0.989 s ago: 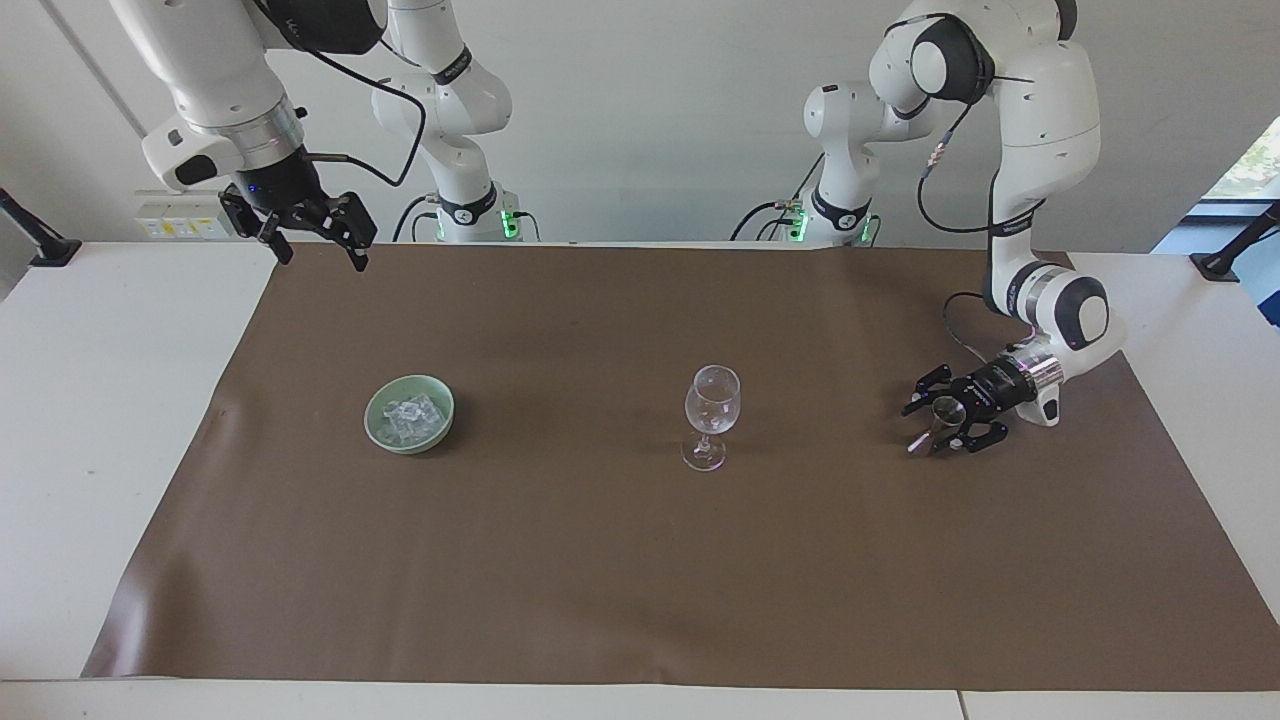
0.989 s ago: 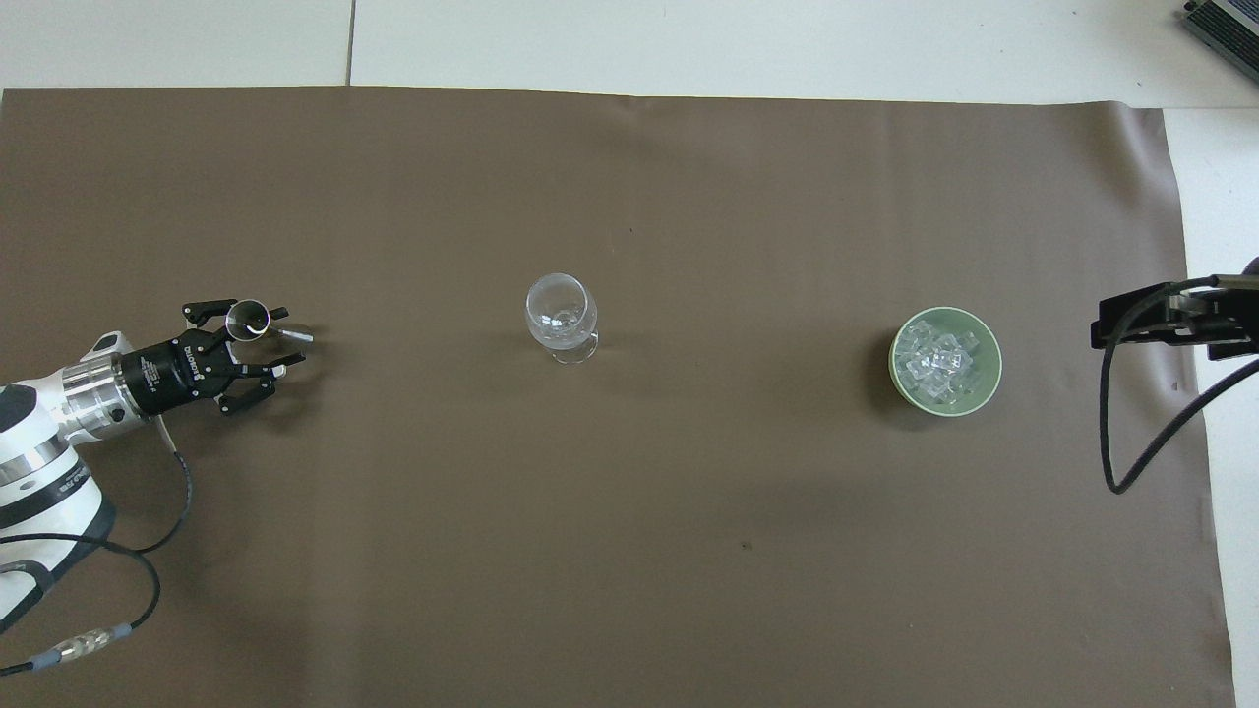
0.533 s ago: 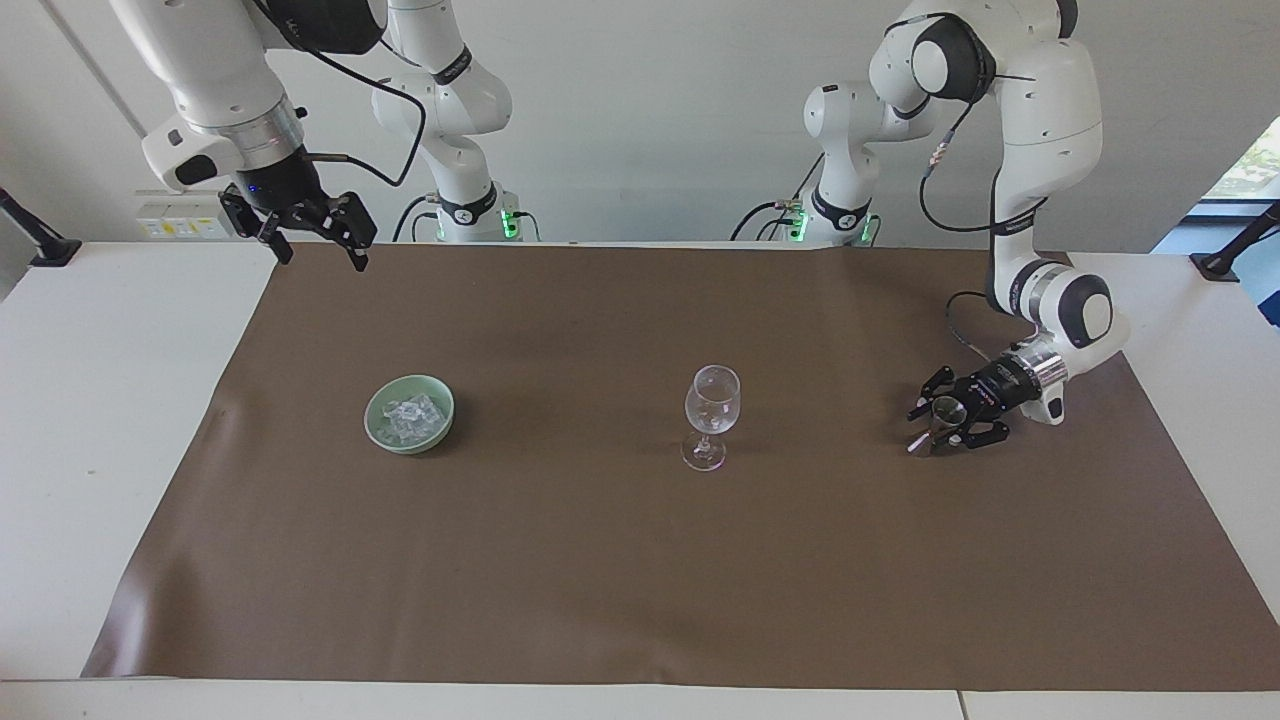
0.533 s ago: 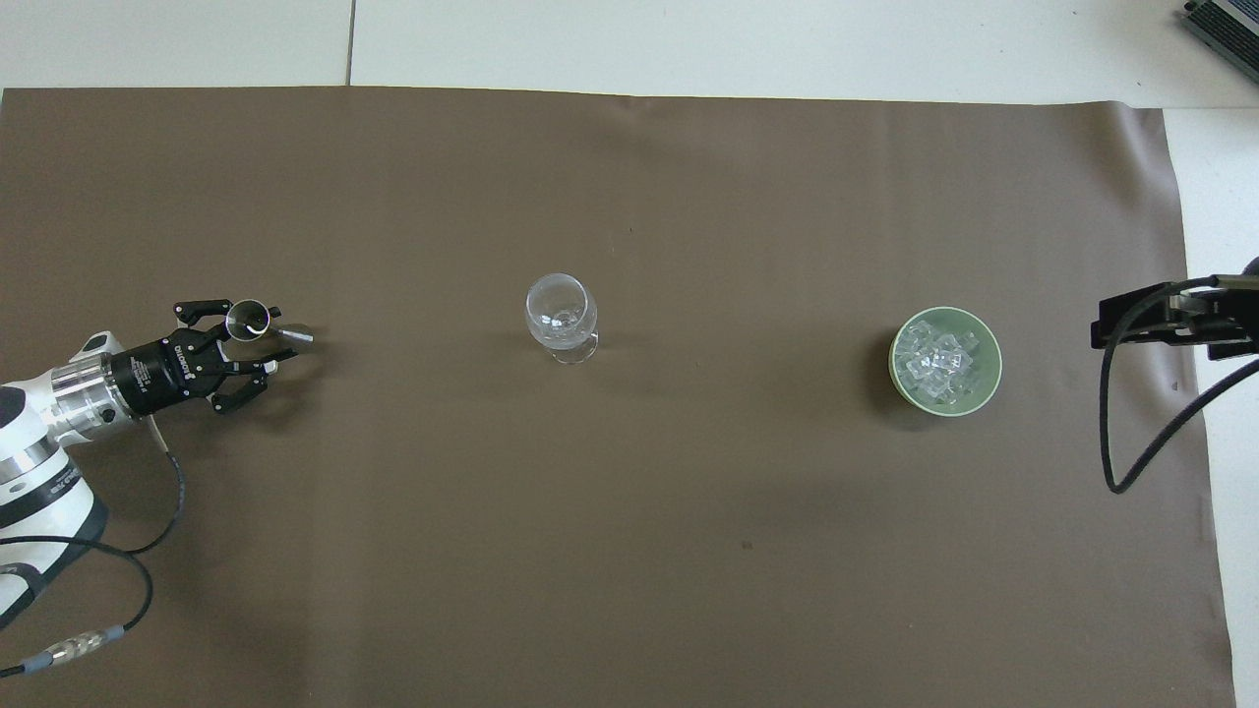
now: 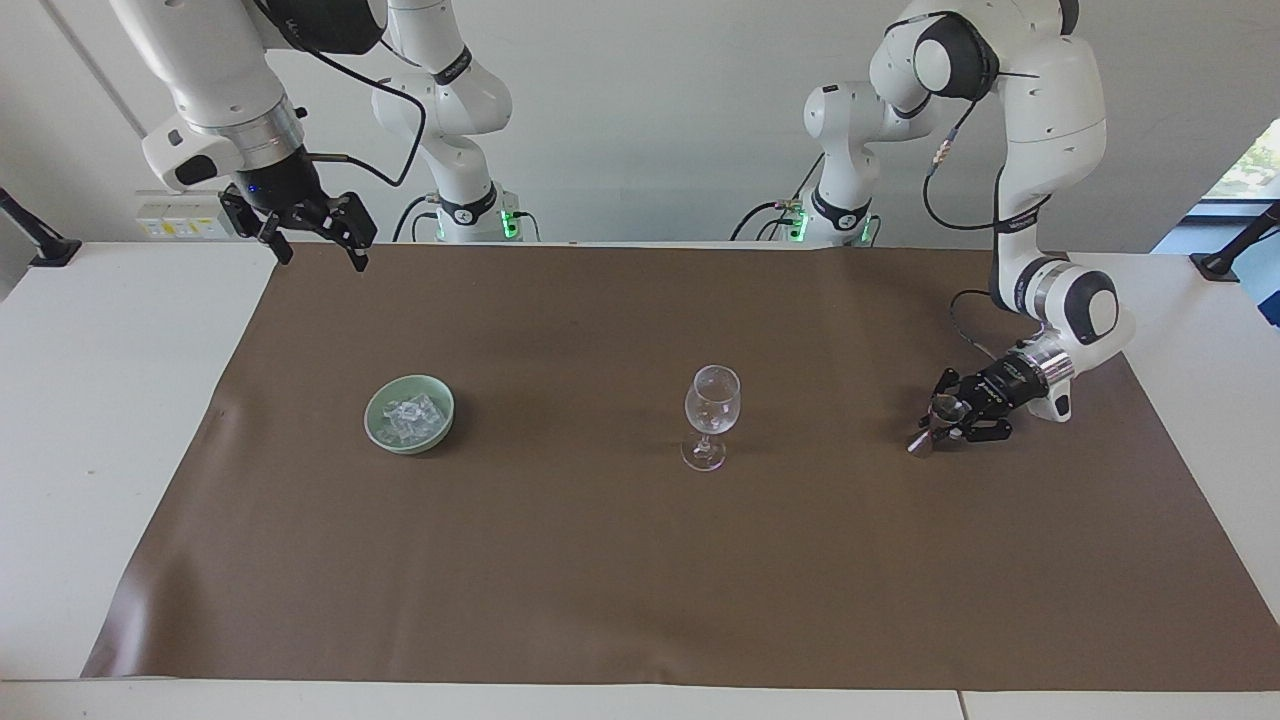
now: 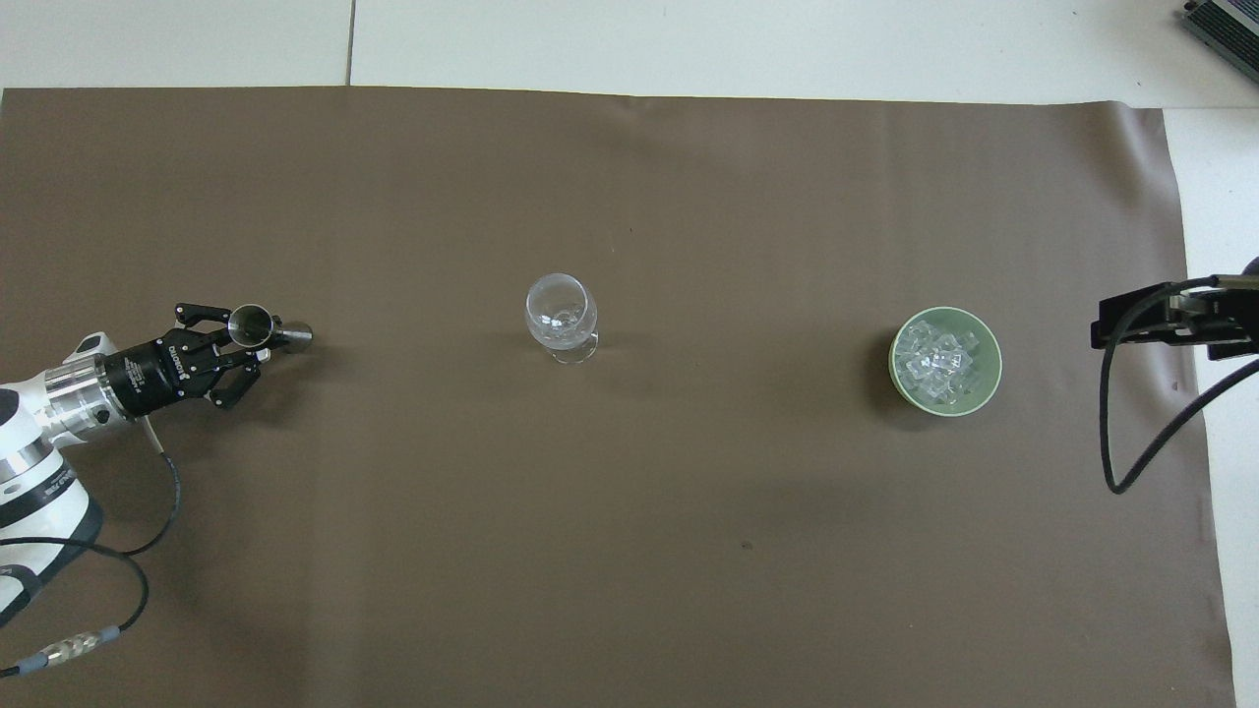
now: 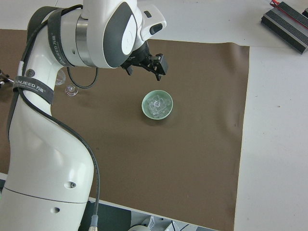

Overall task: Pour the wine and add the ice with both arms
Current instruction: 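Close the left gripper around the steel jigger cup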

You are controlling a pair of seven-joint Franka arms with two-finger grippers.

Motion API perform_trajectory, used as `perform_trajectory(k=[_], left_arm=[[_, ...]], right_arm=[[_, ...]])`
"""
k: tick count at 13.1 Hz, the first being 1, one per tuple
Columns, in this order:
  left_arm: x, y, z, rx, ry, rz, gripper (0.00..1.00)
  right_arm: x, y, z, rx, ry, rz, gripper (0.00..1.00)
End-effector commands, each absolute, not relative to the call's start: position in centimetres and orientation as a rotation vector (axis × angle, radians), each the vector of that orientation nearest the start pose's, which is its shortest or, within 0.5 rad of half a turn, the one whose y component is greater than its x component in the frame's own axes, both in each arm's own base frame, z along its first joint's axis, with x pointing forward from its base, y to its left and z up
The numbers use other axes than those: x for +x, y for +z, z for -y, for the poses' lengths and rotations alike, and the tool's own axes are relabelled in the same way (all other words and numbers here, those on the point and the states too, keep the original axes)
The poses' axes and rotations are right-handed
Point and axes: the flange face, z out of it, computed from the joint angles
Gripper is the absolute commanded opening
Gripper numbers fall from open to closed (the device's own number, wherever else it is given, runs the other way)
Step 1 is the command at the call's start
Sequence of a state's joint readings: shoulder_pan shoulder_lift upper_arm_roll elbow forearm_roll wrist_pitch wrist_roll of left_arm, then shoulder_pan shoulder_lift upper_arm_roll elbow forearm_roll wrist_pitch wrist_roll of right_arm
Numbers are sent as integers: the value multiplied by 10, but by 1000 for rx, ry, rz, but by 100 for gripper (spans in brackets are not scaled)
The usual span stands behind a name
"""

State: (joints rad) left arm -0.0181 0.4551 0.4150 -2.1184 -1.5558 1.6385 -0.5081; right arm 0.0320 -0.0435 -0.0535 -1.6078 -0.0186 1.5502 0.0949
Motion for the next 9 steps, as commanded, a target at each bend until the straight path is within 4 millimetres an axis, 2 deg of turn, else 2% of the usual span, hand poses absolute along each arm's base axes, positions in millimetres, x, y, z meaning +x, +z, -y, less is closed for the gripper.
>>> perform_trajectory(k=[1,5,9], left_arm=[[533,226,-116,1111,-747,-1499,1],[534,226,-117,1109,-746,-1504,0],[538,234,-116,1105,-765,-1471,0]], right_arm=[[534,633,19,-3146,24,-162,100],[534,633,19,-3146,24,-162,100],[534,633,19,-3146,24,-162,100]])
